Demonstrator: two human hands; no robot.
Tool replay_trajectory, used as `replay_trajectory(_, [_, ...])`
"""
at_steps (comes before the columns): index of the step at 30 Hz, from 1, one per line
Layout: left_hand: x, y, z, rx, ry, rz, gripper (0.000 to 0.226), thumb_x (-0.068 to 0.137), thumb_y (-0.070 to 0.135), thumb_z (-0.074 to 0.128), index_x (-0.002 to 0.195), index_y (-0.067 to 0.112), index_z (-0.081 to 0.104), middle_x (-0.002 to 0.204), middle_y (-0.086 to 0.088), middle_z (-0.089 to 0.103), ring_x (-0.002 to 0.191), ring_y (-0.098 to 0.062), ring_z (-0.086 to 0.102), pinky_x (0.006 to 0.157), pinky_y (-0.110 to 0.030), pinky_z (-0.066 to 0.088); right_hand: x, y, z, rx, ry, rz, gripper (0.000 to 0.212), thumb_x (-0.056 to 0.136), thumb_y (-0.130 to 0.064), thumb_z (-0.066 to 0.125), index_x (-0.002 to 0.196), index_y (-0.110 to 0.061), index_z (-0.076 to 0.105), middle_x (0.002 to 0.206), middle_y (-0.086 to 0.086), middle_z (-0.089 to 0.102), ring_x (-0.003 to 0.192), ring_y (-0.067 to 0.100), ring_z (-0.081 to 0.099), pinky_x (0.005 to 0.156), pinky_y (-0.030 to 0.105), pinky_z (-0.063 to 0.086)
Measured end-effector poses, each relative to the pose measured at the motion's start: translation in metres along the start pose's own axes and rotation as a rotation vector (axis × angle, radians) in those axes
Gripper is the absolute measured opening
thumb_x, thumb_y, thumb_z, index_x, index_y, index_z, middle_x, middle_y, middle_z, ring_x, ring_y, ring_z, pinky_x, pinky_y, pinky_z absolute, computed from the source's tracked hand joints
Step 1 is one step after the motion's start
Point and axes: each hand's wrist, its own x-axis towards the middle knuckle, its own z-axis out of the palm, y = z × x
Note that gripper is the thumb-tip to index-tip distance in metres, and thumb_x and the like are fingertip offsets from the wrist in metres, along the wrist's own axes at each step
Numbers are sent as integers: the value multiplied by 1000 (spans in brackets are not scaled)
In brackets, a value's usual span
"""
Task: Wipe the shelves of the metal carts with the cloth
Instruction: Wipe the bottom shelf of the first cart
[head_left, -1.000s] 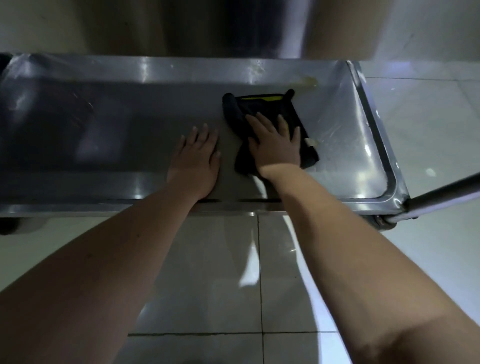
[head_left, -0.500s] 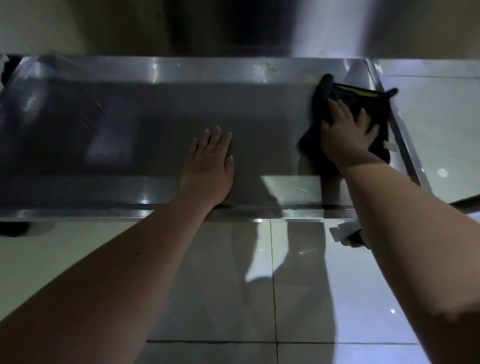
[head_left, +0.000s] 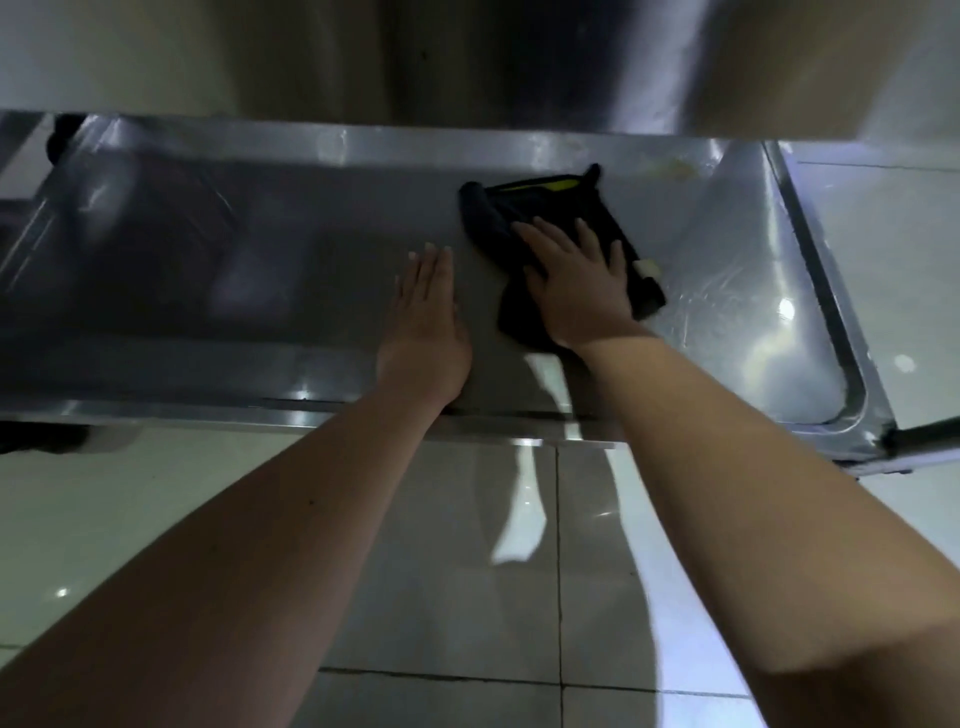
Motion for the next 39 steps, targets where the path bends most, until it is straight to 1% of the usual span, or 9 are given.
replay_trajectory(7, [2,3,-1,139,-71,12,51,98,20,36,148,12,31,158,-11,21,147,-25,15,119,-36,5,-35,139,-39,63,134,470,51,98,-32,40,147,-39,30,158,-14,24,147,28,13,115,59,4])
replay_trajectory(11, [1,9,-3,153,-105,-11,51,99,19,34,149,12,28,159,-10,17,148,-25,11,119,-36,2,-48,123,-36,34,140,582,52,98,-34,37,149,-40,26,158,-15,20,147,29,9,115,59,3])
replay_trajectory(18, [11,4,-15,-34,-266,-55,53,97,7,36,149,11,29,159,-9,17,148,-23,9,118,-34,4,-86,-24,6,-38,24,91,56,94,-42,45,147,-42,28,156,-16,27,144,29,19,114,52,13])
replay_trajectory(20, [11,0,-23,-202,-332,-119,60,92,2,36,151,13,27,159,-8,17,148,-23,10,120,-33,4,-100,-51,12,-27,78,6,50,93,-38,48,142,-40,39,149,-14,41,131,33,36,105,46,26])
replay_trajectory(23, [5,-3,-41,-376,-279,-222,55,95,11,40,149,24,33,154,-4,33,142,-23,28,118,-35,22,-107,-60,14,-1,132,0,41,95,-32,46,136,-37,47,140,-12,49,113,36,41,89,42,30])
replay_trajectory(28, [-25,-1,-71,-149,-148,31,48,96,14,45,143,18,43,146,-7,45,133,-23,41,108,-28,30,-108,-60,7,-21,95,-74,40,90,-21,45,128,-22,58,124,9,58,105,43,47,78,46,42])
replay_trajectory(31, [-51,-15,-88,-18,-155,139,47,89,16,46,136,15,51,136,-9,55,125,-28,50,105,-39,39,-118,-82,2,55,74,-171,39,88,-25,40,117,-12,64,104,16,63,88,42,53,66,45,46])
replay_trajectory(34, [-74,-37,-119,-8,-165,88,51,82,26,37,129,17,53,124,-7,61,113,-31,56,94,-48,45,-128,-118,-5,79,4,-306,32,92,-24,49,118,-10,62,106,16,61,92,41,53,71,47,48])
replay_trajectory(39, [-101,-79,-190,148,-194,-113,57,80,35,36,134,23,49,131,-4,56,118,-30,52,97,-41,40,-122,-181,-29,187,-92,-364,31,91,-22,58,121,-13,56,108,13,64,97,37,56,79,39,46])
